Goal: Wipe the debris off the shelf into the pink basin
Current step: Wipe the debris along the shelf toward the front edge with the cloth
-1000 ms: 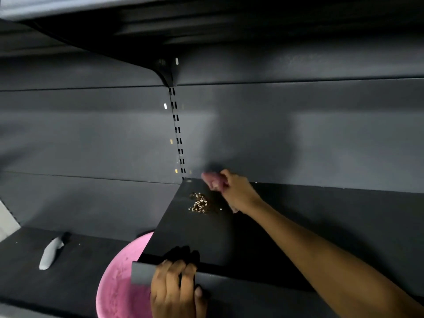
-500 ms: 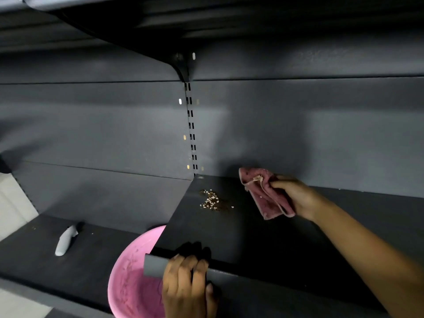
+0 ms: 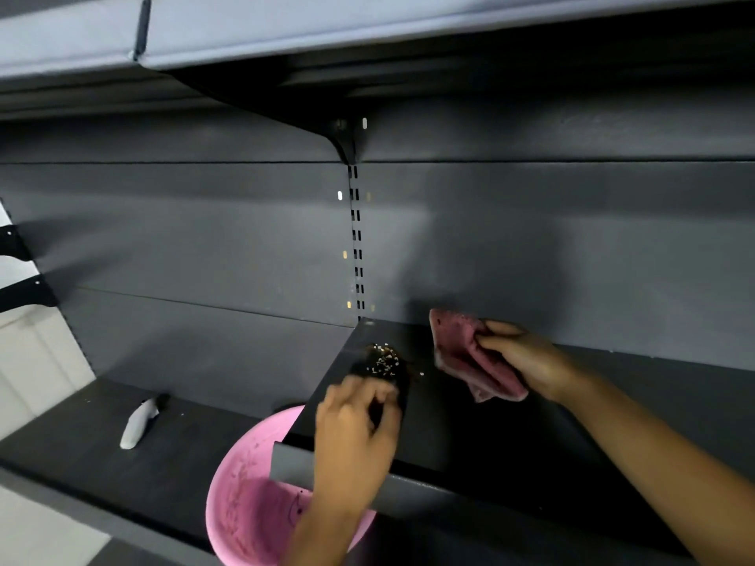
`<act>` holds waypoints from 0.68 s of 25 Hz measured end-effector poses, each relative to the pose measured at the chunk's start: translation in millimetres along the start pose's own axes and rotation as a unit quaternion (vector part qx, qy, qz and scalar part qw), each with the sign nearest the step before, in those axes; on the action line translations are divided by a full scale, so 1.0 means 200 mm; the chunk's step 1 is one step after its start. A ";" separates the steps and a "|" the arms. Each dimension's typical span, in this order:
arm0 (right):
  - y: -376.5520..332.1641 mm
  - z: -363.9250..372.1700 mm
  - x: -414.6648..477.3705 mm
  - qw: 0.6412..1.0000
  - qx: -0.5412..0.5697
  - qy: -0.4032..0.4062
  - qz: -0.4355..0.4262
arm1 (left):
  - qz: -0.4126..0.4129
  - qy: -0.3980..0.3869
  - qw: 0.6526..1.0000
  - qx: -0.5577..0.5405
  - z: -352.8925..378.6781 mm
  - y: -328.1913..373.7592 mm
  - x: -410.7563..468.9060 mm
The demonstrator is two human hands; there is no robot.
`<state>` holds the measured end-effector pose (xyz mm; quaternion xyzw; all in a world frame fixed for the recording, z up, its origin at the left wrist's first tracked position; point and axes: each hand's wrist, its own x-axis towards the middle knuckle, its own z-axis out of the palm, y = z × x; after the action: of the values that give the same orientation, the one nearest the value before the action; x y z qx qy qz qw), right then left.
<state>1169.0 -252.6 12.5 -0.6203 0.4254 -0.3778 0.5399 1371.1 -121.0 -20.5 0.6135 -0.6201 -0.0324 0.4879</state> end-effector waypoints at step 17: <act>0.17 -0.05 0.10 0.865 -0.500 0.019 -0.038 | -0.082 -0.118 0.973 0.182 -0.15 -0.24 0.11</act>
<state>1163.5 -276.8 -19.4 -0.8158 0.5433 -0.1460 0.1341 1431.1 -134.2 -23.3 0.7323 -0.6169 -0.0310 0.2867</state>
